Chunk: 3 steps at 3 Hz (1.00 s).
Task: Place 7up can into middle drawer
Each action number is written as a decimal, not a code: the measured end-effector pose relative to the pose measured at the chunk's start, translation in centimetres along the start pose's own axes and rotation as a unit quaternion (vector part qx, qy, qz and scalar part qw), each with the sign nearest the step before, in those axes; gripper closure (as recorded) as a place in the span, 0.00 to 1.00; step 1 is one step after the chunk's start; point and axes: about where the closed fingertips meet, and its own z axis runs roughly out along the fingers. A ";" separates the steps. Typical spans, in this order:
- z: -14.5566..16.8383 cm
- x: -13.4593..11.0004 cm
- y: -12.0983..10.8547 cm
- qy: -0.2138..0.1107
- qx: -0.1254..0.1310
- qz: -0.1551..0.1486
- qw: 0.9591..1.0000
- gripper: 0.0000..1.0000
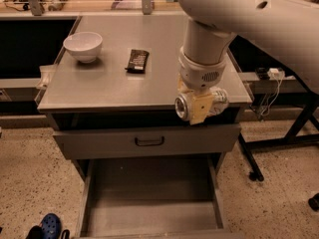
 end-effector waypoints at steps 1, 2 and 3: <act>-1.1 -2.8 1.3 0.017 0.028 0.000 0.999 1.00; -1.1 -2.9 1.3 0.017 0.028 0.000 0.999 1.00; 0.8 -3.3 0.9 -0.038 0.038 -0.002 0.999 1.00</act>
Offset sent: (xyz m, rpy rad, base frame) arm -0.0173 0.0196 0.0087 -0.0145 -0.0511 -0.0182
